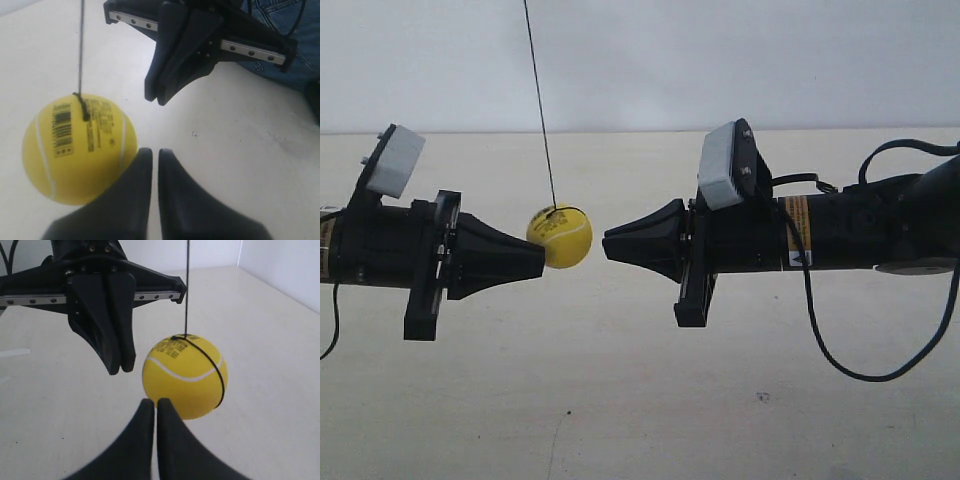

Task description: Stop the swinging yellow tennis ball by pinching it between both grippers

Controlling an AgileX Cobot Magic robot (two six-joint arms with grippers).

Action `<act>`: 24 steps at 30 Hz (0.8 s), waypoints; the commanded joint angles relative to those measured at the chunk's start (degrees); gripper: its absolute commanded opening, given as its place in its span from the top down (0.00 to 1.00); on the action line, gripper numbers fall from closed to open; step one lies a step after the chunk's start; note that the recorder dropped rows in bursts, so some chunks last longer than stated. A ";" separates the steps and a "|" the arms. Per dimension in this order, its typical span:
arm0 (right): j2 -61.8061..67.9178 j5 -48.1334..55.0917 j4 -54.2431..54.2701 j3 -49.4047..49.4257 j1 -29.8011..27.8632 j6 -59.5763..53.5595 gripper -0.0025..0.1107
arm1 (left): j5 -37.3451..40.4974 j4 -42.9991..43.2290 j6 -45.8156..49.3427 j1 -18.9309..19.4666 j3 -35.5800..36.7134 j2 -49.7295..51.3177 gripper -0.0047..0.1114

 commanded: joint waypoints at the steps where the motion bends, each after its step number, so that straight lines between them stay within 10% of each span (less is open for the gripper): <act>1: 0.07 -0.66 -0.02 -0.29 0.06 0.37 0.98 | -0.58 0.14 -0.27 -0.42 -0.32 0.07 0.92; 24: 0.07 2.36 0.20 -0.29 0.06 0.38 0.98 | -0.58 1.72 -1.57 2.45 -0.32 -2.49 0.92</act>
